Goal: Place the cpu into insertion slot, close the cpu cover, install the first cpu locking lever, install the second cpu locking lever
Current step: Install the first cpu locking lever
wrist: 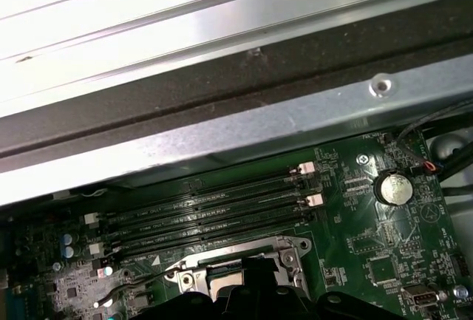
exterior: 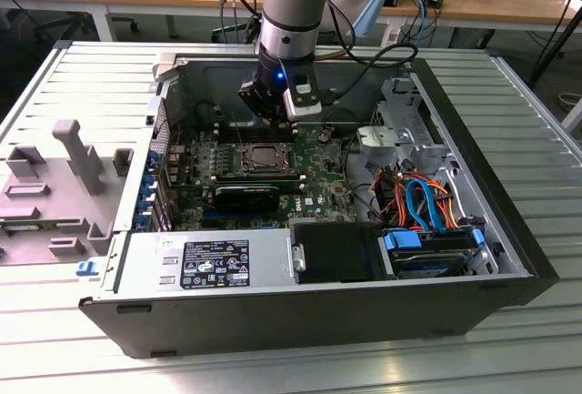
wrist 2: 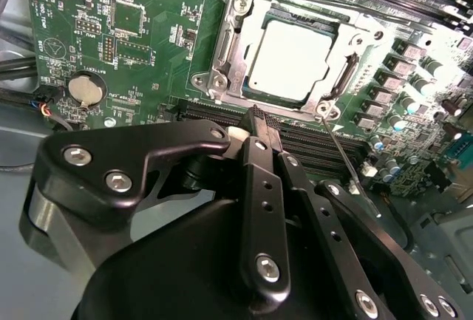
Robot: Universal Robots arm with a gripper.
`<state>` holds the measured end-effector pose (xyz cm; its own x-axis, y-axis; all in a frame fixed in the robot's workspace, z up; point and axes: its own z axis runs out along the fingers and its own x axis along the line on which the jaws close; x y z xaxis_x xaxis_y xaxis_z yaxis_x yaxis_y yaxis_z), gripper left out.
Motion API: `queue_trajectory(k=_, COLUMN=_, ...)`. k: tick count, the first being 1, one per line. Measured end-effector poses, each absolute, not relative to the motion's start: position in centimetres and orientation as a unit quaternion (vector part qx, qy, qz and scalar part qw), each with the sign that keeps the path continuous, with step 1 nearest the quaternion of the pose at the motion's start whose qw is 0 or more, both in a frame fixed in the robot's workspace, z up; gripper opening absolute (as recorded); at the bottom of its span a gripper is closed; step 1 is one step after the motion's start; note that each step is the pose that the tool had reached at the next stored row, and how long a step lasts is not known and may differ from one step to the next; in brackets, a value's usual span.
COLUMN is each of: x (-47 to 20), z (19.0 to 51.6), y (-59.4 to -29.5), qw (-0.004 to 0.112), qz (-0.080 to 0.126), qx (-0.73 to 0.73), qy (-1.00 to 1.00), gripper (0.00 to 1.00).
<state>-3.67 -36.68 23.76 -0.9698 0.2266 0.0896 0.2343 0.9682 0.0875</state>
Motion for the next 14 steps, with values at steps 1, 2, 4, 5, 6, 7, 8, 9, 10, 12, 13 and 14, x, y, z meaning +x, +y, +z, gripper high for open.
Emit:
queue_trajectory(k=1, x=-3.67, z=23.76, y=-36.68, qw=0.04, qz=-0.049, qx=-0.116, qy=-0.991, gripper=0.11)
queue_trajectory(k=2, x=-3.67, z=23.76, y=-36.68, qw=0.04, qz=-0.049, qx=-0.115, qy=-0.991, gripper=0.11)
queue_trajectory(k=4, x=-3.67, z=23.76, y=-36.68, qw=0.04, qz=-0.049, qx=-0.113, qy=-0.992, gripper=0.11)
queue_trajectory(k=5, x=-3.67, z=23.77, y=-36.68, qw=0.04, qz=-0.049, qx=-0.113, qy=-0.992, gripper=0.11)
queue_trajectory(k=6, x=-3.67, z=23.76, y=-36.68, qw=0.04, qz=-0.05, qx=-0.112, qy=-0.992, gripper=0.11)
queue_trajectory(k=7, x=-3.67, z=23.77, y=-36.68, qw=0.04, qz=-0.05, qx=-0.11, qy=-0.992, gripper=0.11)
queue_trajectory(k=8, x=-3.67, z=23.77, y=-36.69, qw=0.04, qz=-0.052, qx=-0.109, qy=-0.992, gripper=0.11)
queue_trajectory(k=9, x=-3.67, z=23.76, y=-36.68, qw=0.041, qz=-0.058, qx=-0.107, qy=-0.992, gripper=0.11)
queue_trajectory(k=10, x=-3.67, z=23.77, y=-36.68, qw=0.041, qz=-0.06, qx=-0.104, qy=-0.992, gripper=0.11)
queue_trajectory(k=12, x=-3.67, z=23.76, y=-36.67, qw=0.043, qz=-0.061, qx=-0.086, qy=-0.994, gripper=0.11)
queue_trajectory(k=13, x=-3.67, z=23.76, y=-36.68, qw=0.043, qz=-0.06, qx=-0.076, qy=-0.994, gripper=0.11)
queue_trajectory(k=14, x=-3.67, z=23.76, y=-36.68, qw=0.044, qz=-0.06, qx=-0.061, qy=-0.995, gripper=0.11)
